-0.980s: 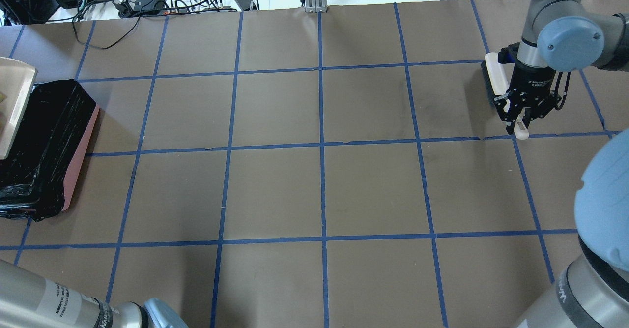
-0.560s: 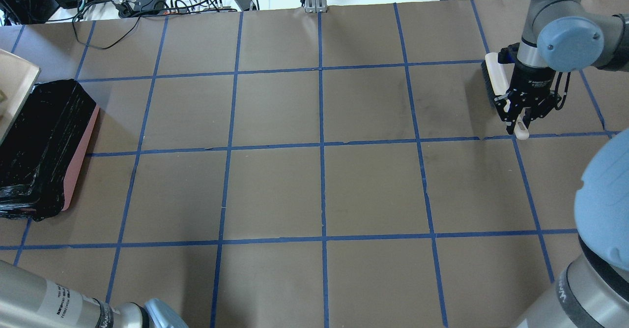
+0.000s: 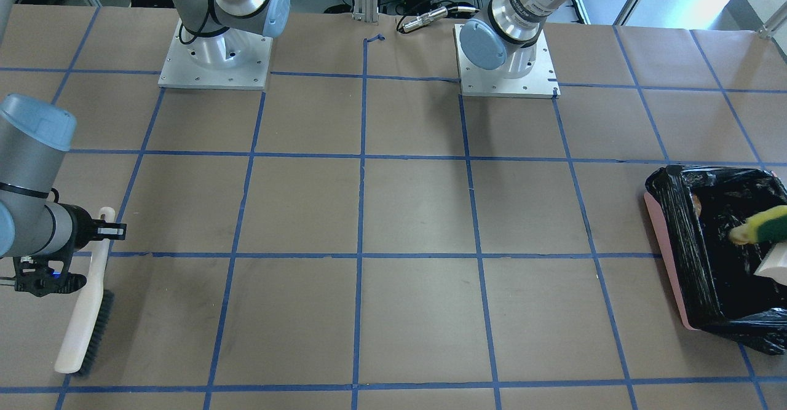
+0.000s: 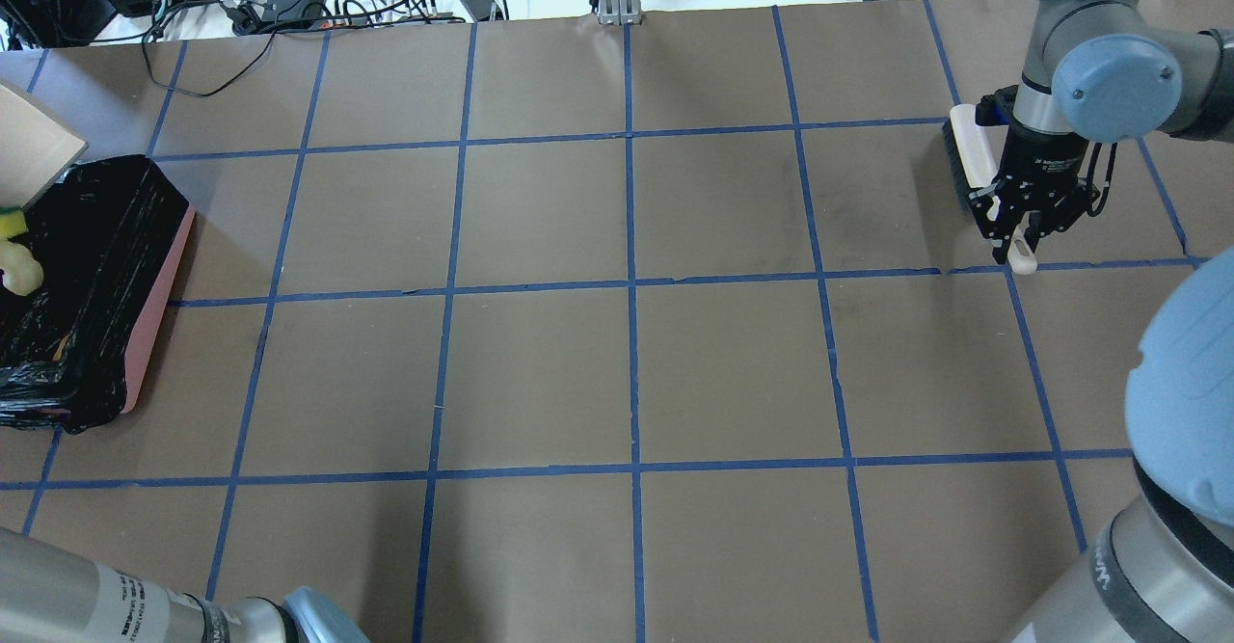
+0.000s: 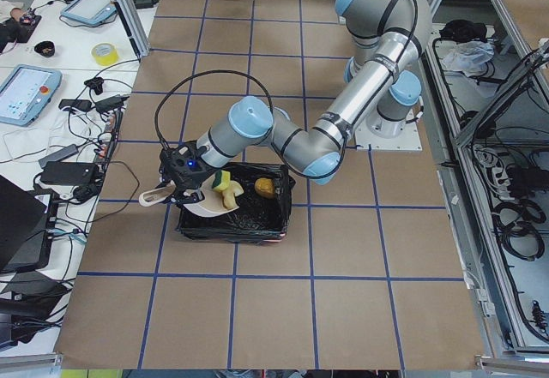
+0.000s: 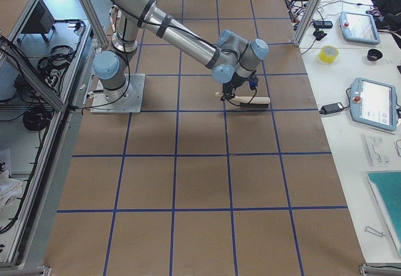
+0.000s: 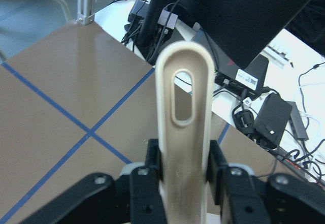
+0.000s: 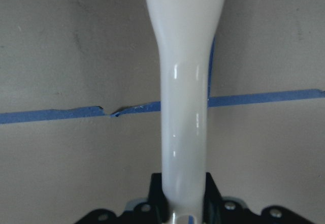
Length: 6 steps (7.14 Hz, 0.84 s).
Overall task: Sweep and dump trash into bin
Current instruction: 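Tip the dustpan over the black trash bin with the left gripper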
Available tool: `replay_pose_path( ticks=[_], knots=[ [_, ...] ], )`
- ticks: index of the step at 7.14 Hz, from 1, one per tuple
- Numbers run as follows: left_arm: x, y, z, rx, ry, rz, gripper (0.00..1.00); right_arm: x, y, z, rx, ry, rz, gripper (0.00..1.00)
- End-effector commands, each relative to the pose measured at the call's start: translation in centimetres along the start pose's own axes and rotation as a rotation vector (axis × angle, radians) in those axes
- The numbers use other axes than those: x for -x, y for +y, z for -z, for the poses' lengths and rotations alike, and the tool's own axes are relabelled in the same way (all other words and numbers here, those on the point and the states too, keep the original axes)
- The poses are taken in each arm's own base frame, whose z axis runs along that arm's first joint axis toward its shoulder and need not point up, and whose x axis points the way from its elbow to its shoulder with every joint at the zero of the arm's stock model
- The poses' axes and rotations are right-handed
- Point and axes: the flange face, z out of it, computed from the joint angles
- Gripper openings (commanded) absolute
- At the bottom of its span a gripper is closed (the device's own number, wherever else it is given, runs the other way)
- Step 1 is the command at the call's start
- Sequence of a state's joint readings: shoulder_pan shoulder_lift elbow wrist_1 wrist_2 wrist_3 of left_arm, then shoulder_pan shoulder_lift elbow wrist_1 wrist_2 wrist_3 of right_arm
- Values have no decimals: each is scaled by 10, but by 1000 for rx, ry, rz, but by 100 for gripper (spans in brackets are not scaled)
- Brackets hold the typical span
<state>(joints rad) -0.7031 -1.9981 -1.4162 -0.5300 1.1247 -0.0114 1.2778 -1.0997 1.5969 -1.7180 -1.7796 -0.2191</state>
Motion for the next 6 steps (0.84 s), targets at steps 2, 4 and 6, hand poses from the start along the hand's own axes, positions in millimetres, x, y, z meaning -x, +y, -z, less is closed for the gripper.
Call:
replay_pose_path(
  ticks=[2, 4, 6],
  knots=[
    [-20, -8, 19, -51, 141, -121, 0, 0, -1, -1, 1, -2, 1, 6],
    [-27, -13, 28, -102, 154, -193, 0, 0, -5, -4, -7, 3, 14, 14],
    [-59, -11, 33, -89, 162, -173, 0, 0, -6, -5, -9, 3, 30, 20]
  ],
)
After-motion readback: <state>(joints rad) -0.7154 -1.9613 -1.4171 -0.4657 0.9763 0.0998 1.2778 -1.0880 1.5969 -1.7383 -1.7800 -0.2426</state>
